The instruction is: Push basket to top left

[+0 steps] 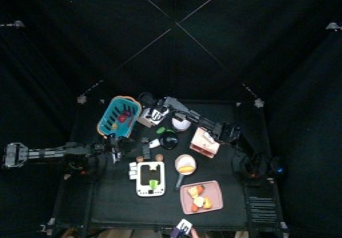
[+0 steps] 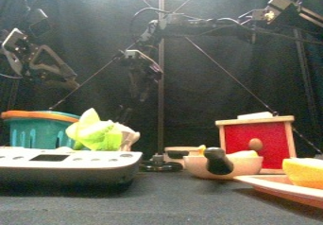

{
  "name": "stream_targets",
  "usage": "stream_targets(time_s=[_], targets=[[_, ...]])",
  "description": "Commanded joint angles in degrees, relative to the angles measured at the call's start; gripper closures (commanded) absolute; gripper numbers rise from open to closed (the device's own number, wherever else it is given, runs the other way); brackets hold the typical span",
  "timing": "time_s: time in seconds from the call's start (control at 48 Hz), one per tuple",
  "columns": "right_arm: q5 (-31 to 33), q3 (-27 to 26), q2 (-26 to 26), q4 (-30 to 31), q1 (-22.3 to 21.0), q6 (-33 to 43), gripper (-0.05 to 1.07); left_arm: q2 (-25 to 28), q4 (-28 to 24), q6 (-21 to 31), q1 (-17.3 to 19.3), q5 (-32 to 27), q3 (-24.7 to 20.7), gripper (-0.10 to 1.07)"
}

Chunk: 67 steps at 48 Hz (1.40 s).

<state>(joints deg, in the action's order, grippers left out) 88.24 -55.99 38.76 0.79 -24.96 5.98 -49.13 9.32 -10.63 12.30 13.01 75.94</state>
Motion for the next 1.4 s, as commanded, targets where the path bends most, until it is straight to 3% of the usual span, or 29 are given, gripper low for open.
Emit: stream_targets(time_s=[0.0, 0.479, 0.75, 0.896, 1.083, 1.375], targets=[[0.97, -1.49, -2.9, 0.79, -0.18, 0.18, 0.19, 0.09, -0.09, 0.0, 0.09, 0.18, -0.62, 0.09], [3.16, 0.79, -10.55, 7.29, 3.16, 0.97, 0.19, 0.09, 0.35, 0.18, 0.09, 0.44, -0.53, 0.09], [2.81, 8.53, -17.67, 13.1, 7.47, 4.75, 0.19, 0.09, 0.79, 0.18, 0.09, 0.44, -0.35, 0.09], [-0.35, 18.98, -24.43, 16.0, 10.63, 7.56, 0.19, 0.09, 0.79, 0.09, 0.09, 0.44, -0.35, 0.09], [-9.49, 33.66, -34.8, 17.14, 15.21, 14.59, 0.19, 0.09, 0.79, 0.09, 0.09, 0.97, -0.79, 0.09], [-32.78, 61.0, -50.98, 23.99, 22.59, 27.95, 0.19, 0.0, 0.97, 0.18, 0.44, 1.76, -2.2, 0.09]])
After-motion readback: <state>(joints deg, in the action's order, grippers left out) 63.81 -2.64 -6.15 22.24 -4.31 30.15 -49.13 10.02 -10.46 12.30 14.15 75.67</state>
